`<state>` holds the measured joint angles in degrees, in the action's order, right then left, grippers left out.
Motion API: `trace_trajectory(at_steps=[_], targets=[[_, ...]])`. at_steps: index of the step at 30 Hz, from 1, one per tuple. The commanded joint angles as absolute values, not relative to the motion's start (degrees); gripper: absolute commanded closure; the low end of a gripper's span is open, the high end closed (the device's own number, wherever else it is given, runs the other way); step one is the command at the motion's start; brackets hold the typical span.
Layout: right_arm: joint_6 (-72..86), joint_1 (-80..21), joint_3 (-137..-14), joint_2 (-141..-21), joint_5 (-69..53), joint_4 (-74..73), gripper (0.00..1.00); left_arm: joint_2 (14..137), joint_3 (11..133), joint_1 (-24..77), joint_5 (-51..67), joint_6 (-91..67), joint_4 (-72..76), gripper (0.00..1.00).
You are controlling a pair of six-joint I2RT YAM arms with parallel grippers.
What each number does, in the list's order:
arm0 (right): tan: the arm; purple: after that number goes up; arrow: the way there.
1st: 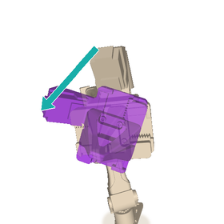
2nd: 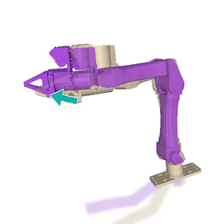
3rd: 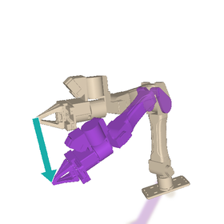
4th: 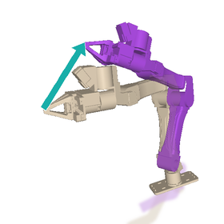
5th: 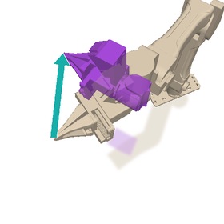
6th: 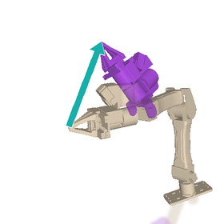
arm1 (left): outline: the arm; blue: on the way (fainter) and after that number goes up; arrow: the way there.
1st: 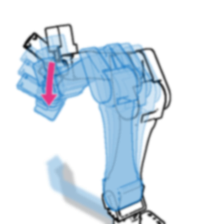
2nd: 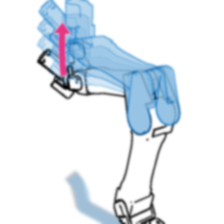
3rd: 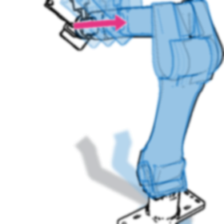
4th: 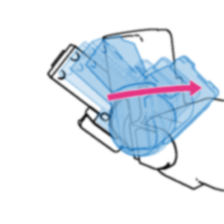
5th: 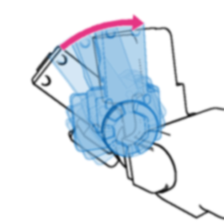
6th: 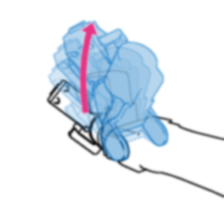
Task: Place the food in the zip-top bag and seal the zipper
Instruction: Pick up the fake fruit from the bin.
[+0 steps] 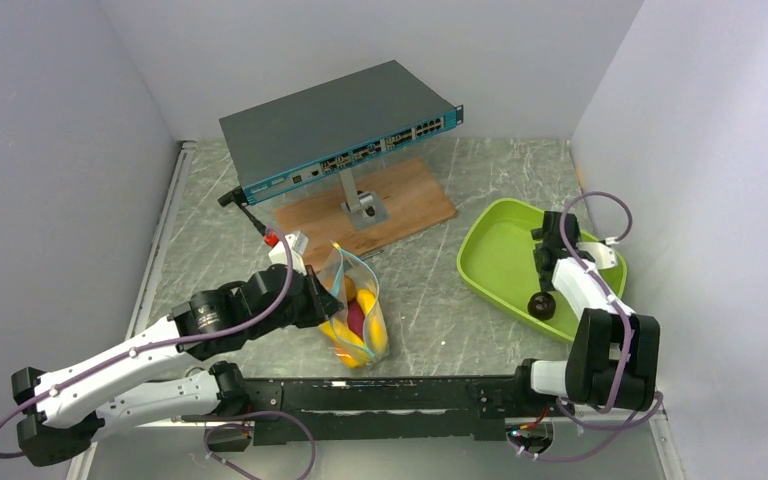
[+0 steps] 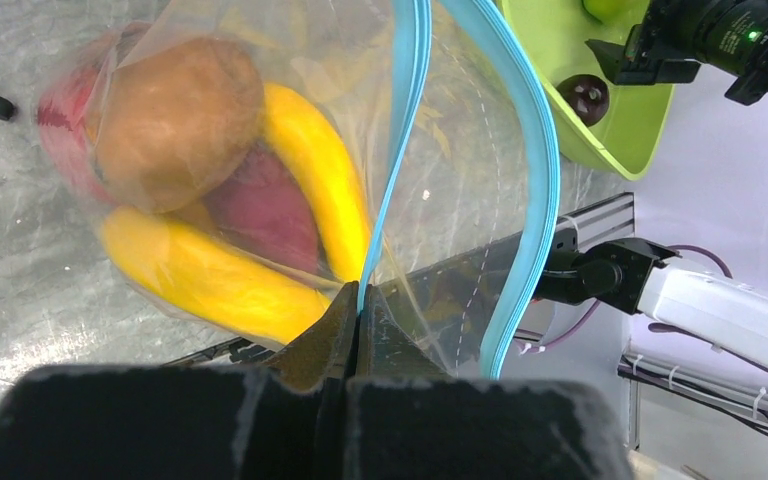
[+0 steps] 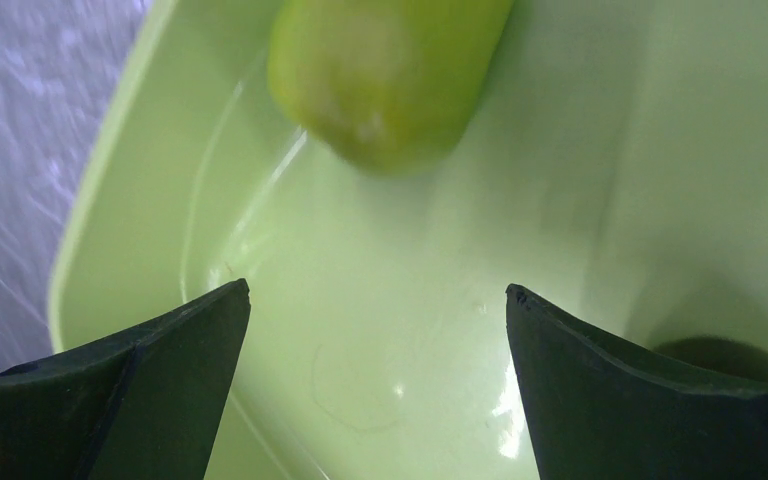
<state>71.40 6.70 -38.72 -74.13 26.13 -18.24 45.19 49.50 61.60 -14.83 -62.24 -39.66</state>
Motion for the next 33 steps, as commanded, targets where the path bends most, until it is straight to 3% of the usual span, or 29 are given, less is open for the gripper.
trace_trajectory(at_steps=[1, 24, 33], targets=[[76.4, 11.8, -41.1, -75.1, 29.5, -13.9, 0.00, 45.8, 50.8, 61.8, -14.1, -62.0, -38.0, 1.00], [71.1, 15.9, -41.7, -84.4, 34.1, -4.8, 0.01, 54.5, 59.0, 61.8, -18.9, -60.9, -45.6, 1.00], [70.1, 16.1, -40.2, -85.3, 32.7, -1.0, 0.10, 55.9, 59.7, 61.8, -18.6, -60.0, -43.8, 1.00]])
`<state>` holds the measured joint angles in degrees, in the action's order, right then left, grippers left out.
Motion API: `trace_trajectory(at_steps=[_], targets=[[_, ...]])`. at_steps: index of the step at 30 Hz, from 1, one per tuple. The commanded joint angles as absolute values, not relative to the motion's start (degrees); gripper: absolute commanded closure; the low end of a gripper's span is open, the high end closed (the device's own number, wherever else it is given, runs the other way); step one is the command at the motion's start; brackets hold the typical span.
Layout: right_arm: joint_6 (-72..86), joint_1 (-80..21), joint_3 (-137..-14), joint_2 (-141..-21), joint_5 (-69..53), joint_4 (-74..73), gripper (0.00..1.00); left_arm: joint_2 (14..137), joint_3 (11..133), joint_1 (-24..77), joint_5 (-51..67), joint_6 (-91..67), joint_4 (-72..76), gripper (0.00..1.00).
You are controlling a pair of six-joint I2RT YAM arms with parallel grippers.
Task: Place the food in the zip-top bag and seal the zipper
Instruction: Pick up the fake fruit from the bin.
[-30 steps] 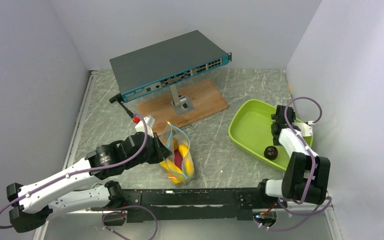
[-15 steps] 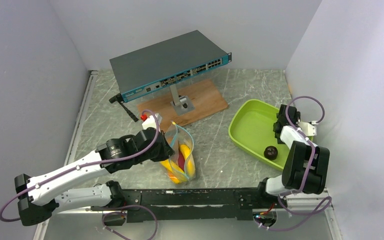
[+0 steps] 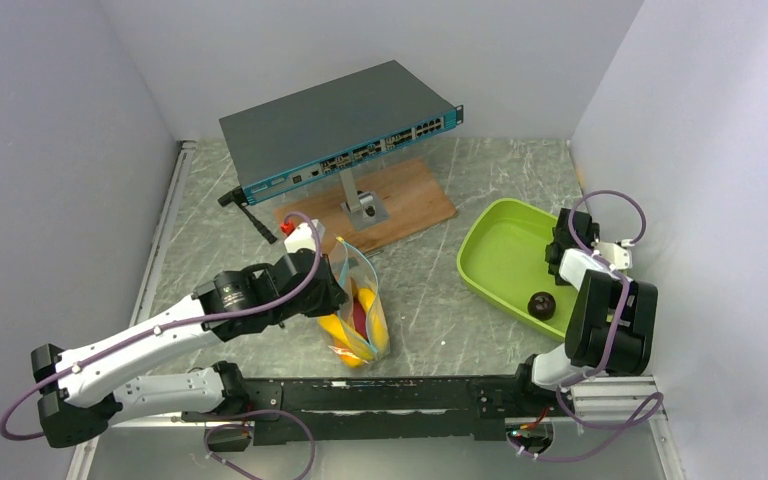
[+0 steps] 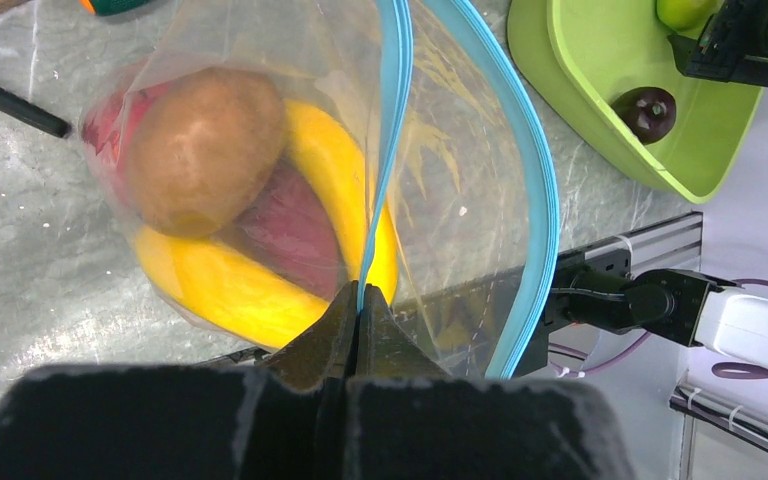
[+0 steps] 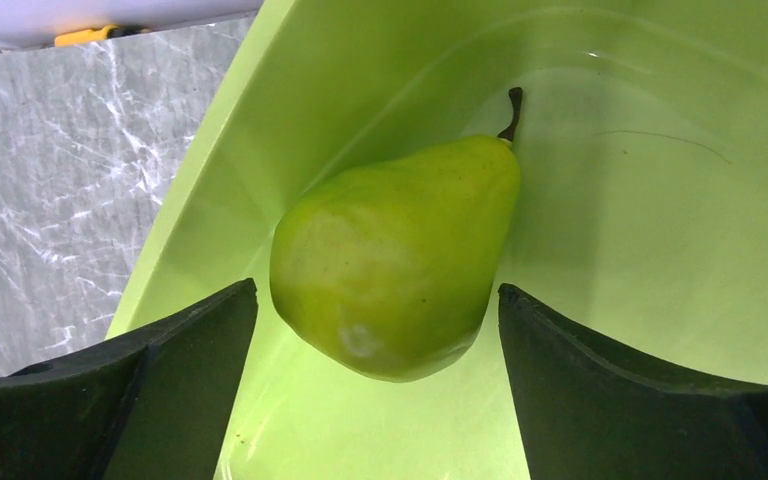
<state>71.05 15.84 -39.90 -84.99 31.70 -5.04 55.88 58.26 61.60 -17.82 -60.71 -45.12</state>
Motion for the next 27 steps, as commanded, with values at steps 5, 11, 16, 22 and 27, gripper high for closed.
trace_trajectory(at_steps=[5, 11, 16, 22, 27], targets=[[70.5, 16.1, -39.9, -85.1, 31.3, -1.6, 0.23, 54.3, 57.5, 61.8, -17.8, -60.9, -42.8, 1.00], [71.8, 16.0, -40.1, -83.0, 32.1, -5.0, 0.38, 53.1, 56.7, 61.8, -16.7, -60.7, -43.2, 1.00], [72.5, 15.7, -38.8, -80.0, 29.5, -5.1, 0.75, 51.9, 55.6, 61.8, -15.6, -60.5, -42.4, 1.00], [71.1, 14.8, -39.6, -75.2, 25.5, -7.3, 1.00, 50.3, 54.0, 61.8, -15.0, -60.7, -41.2, 1.00], [68.9, 10.6, -41.6, -71.0, 20.8, -9.7, 1.00, 49.3, 53.0, 61.8, -15.0, -60.8, -40.2, 1.00]])
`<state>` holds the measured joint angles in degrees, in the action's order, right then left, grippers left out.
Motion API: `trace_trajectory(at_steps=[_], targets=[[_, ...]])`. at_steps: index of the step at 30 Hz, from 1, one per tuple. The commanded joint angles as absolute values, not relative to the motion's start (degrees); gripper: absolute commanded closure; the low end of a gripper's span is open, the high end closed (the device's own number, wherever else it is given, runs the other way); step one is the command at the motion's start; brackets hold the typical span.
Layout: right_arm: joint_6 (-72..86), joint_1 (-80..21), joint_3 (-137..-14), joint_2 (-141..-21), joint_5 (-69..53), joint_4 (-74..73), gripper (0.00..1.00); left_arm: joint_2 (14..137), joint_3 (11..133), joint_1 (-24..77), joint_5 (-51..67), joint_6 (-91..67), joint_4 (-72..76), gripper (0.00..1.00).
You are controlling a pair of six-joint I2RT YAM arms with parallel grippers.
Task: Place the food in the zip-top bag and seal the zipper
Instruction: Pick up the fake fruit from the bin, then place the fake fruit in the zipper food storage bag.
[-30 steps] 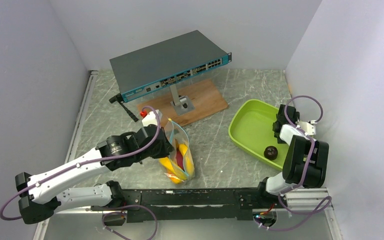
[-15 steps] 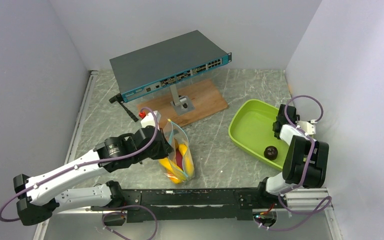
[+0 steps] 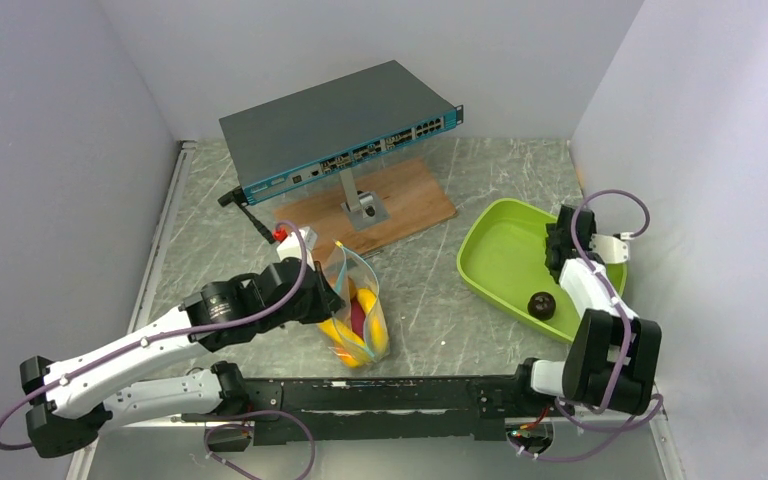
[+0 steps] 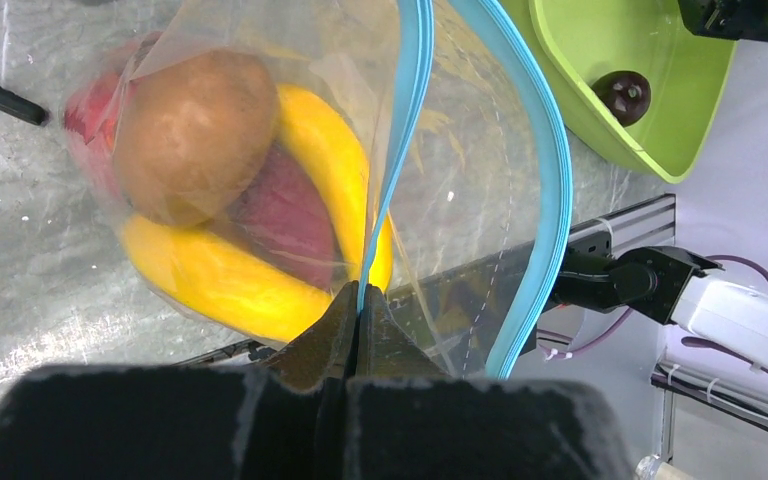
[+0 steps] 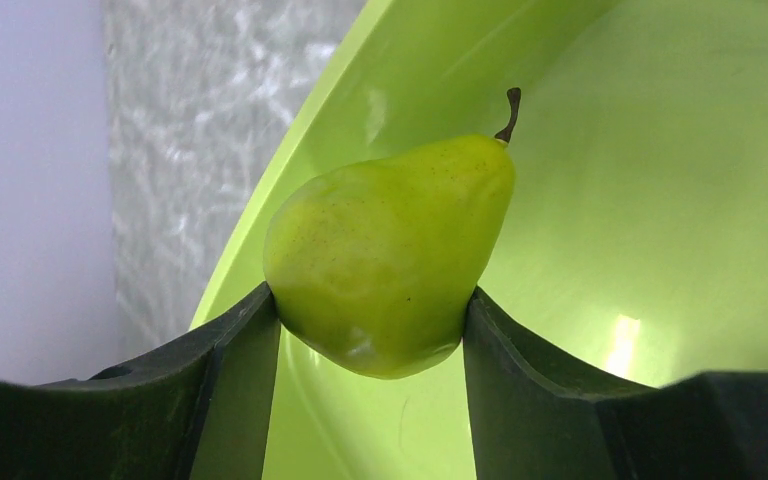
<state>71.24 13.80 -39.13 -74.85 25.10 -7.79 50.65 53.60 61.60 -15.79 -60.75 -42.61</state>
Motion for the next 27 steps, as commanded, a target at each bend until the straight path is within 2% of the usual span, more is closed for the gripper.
trace_trajectory(at_steps=[1, 8, 15, 21, 27], targets=[[68.3, 9.2, -42.7, -70.2, 20.8, -11.0, 1.00, 49.2, 53.1, 61.8, -15.0, -60.9, -40.2, 1.00], [63.4, -7.1, -44.3, -63.4, 18.8, -12.8, 1.00, 48.7, 54.0, 61.8, -15.9, -61.2, -41.2, 1.00], [41.6, -29.7, -40.2, -56.3, 11.9, -5.8, 1.00, 46.5, 51.4, 61.8, -17.3, -62.5, -39.2, 1.00], [30.9, -46.2, -32.4, -47.5, 9.3, 2.4, 1.00, 44.5, 49.0, 61.8, -17.9, -63.1, -37.7, 1.00], [19.6, -56.4, -41.9, -50.4, 9.1, 2.6, 0.99, 43.9, 50.1, 61.8, -19.1, -63.4, -39.6, 1.00]])
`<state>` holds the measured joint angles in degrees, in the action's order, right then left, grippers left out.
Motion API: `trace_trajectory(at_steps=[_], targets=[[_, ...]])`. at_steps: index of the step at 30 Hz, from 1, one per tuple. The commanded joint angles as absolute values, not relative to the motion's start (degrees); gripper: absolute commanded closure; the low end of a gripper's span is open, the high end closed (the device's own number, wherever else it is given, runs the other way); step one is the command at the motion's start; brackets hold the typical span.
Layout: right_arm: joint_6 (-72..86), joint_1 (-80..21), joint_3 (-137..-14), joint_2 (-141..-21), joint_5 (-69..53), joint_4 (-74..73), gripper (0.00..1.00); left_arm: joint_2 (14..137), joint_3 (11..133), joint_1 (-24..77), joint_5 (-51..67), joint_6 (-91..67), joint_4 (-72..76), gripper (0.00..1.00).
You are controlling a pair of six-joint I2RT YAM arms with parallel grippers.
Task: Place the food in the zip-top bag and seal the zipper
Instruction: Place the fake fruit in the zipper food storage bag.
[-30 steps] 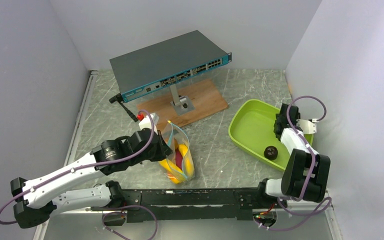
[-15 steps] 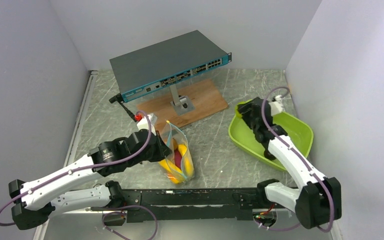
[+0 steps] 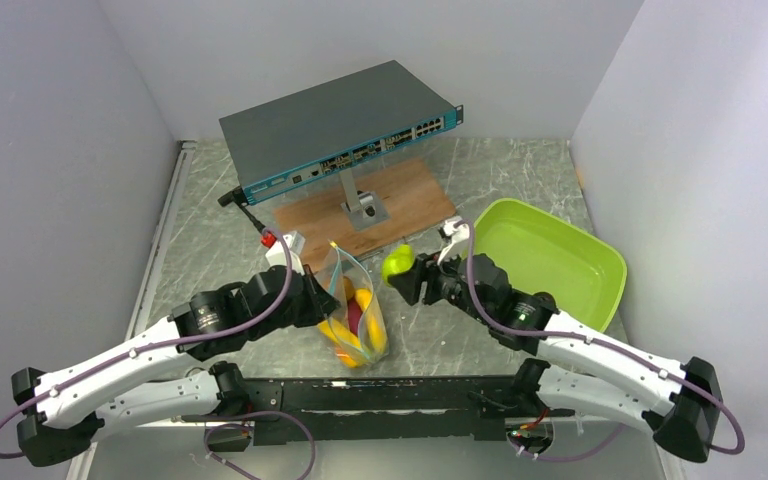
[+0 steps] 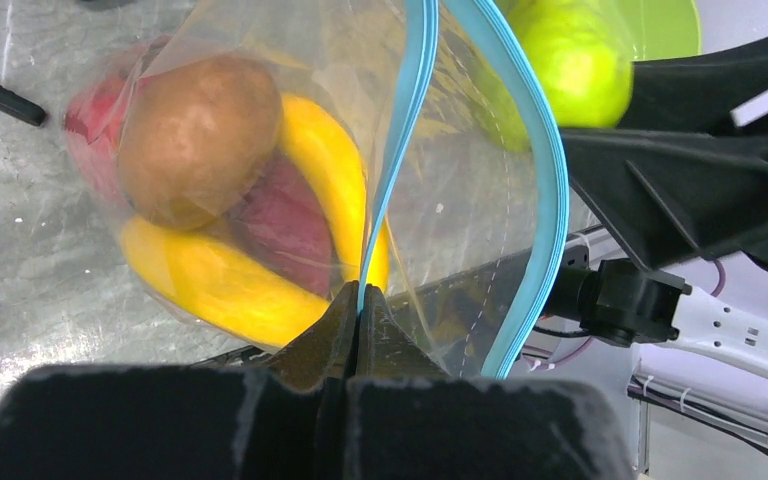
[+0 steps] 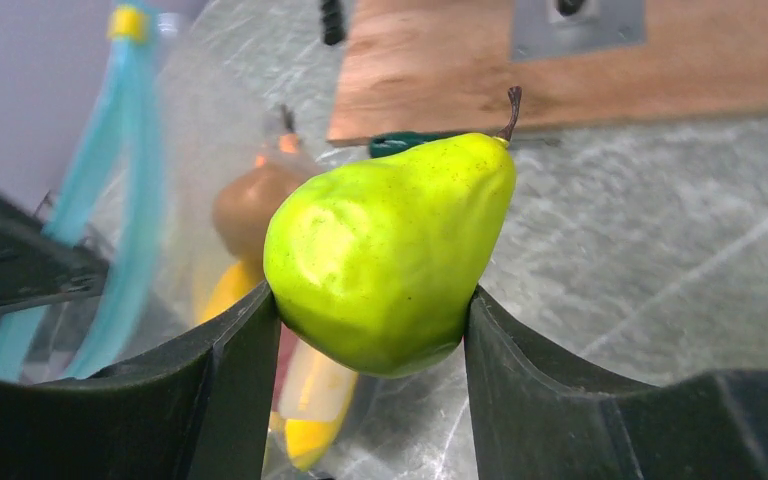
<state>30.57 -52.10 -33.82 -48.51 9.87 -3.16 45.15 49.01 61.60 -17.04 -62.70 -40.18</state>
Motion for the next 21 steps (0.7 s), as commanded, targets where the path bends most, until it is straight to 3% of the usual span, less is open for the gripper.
trace_trajectory(at_steps=[1, 7, 14, 21], targets=[[18.0, -58.5, -43.9, -51.8, 10.1, 2.7, 0.99, 43.6, 50.0, 61.8, -19.4, -63.5, -39.7, 1.00], [10.8, -73.0, -49.6, -56.2, 23.0, 6.7, 1.00, 42.2, 49.8, 61.8, -19.7, -64.5, -40.4, 1.00], [6.1, -77.1, -53.3, -61.8, 21.3, 10.4, 0.98, 42.0, 50.3, 61.8, -19.9, -64.1, -40.6, 1.00], [-2.3, -81.8, -52.4, -65.5, 30.9, 9.4, 0.97, 40.7, 50.7, 61.8, -20.7, -64.2, -41.7, 1.00]])
